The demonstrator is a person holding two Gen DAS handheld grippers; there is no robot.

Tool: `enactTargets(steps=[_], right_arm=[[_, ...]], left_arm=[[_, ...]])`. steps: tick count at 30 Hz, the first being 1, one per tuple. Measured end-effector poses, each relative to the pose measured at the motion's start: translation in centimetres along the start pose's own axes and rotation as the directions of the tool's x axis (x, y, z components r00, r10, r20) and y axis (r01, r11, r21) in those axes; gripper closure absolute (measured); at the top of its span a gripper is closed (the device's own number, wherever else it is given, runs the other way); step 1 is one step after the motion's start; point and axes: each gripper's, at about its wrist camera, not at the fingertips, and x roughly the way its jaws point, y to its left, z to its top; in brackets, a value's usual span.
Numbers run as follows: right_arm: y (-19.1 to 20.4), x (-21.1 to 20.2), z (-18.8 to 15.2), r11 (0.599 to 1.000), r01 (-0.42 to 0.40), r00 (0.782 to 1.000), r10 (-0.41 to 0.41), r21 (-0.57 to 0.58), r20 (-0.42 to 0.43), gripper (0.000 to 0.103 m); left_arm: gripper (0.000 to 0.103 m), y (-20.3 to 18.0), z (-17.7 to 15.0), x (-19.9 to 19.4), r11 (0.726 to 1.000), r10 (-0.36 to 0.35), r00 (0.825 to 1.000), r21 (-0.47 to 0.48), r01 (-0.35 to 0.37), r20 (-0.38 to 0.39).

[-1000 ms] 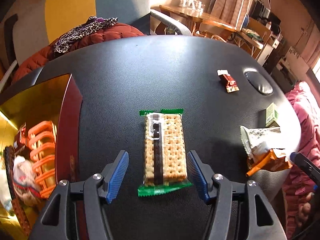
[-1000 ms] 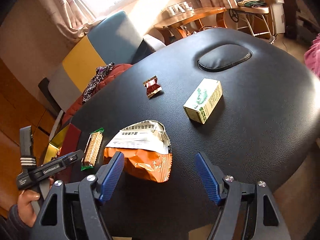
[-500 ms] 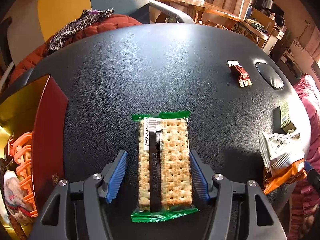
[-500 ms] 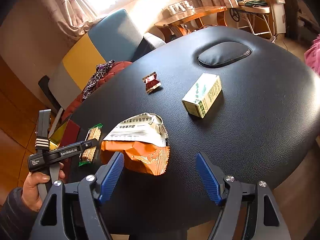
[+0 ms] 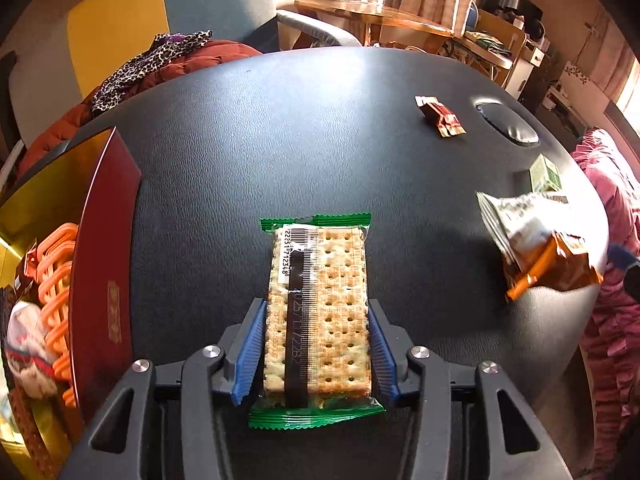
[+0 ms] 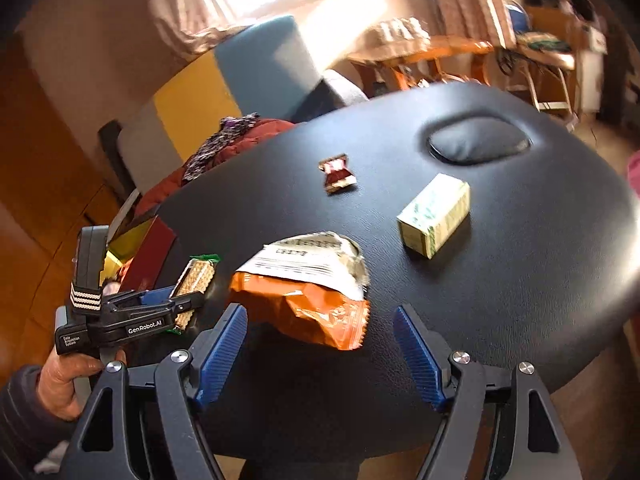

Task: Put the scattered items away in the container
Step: 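Carry the cracker bar into the gold tray and open the left tool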

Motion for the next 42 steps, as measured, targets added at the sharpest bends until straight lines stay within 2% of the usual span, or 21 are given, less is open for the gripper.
enactTargets(steps=[3, 8, 10, 17, 22, 25, 27, 28, 30, 34, 38, 42], right_arm=[[0.9, -0.3, 0.9, 0.991, -0.013, 1.000, 0.011, -0.130, -0.019, 0.021], [1.5, 1.8, 3.3, 0.956, -0.056, 0.990, 0.015, -0.290, -0.140, 0.017], [2.2, 3.2, 4.1, 0.928, -0.100, 0.976, 0.021, -0.358, -0.218, 0.015], [4.2, 7.1, 6.1, 0.830, -0.155, 0.936, -0.050, -0.535, -0.349, 0.007], [4.6, 10.3, 6.1, 0.776, -0.211, 0.888, -0.102, -0.594, -0.448, 0.007], [4.9, 11.5, 5.3, 0.763, -0.218, 0.863, -0.141, -0.609, -0.485, 0.006], [5.0, 11.7, 5.0, 0.758, -0.185, 0.872, -0.166, -0.626, -0.460, 0.010], [4.8, 11.6, 4.9, 0.769, -0.162, 0.881, -0.169, -0.618, -0.441, 0.011], [4.6, 11.4, 4.6, 0.784, -0.112, 0.892, -0.191, -0.610, -0.410, 0.020], [4.4, 10.3, 4.1, 0.805, -0.049, 0.915, -0.201, -0.591, -0.349, 0.025], [4.7, 9.1, 3.3, 0.827, 0.018, 0.929, -0.222, -0.561, -0.296, 0.029], [4.8, 7.8, 2.4, 0.879, 0.065, 0.946, -0.204, -0.473, -0.251, 0.030]], left_arm=[[0.049, 0.3, -0.7, -0.6, 1.000, -0.017, 1.000, -0.005, 0.017, -0.005], [0.044, 1.2, -1.1, -1.1, 0.998, -0.051, 0.999, -0.046, 0.051, 0.002], [0.042, 1.2, -1.2, -1.2, 0.997, -0.059, 0.998, -0.054, 0.059, 0.002], [0.041, 0.9, -0.8, -1.0, 0.998, -0.059, 0.998, -0.036, 0.059, 0.011], [0.041, -0.1, -0.1, -0.7, 0.999, -0.047, 0.999, 0.012, 0.047, 0.011], [0.041, -0.5, 0.2, -0.3, 0.999, -0.031, 0.999, 0.026, 0.031, 0.008], [0.041, -0.6, 0.4, -0.1, 0.999, -0.024, 1.000, 0.027, 0.024, 0.004], [0.041, -0.6, 0.4, 0.0, 0.999, -0.026, 1.000, 0.028, 0.026, -0.002], [0.041, -0.6, 0.3, 0.0, 0.999, -0.017, 1.000, 0.030, 0.017, -0.001], [0.041, -0.2, 0.3, 0.3, 1.000, -0.021, 1.000, -0.006, 0.021, -0.006], [0.041, 0.1, 0.3, 0.3, 0.999, -0.023, 1.000, -0.038, 0.023, -0.007], [0.052, 0.4, -0.2, -0.1, 0.999, -0.014, 1.000, -0.036, 0.014, 0.007]])
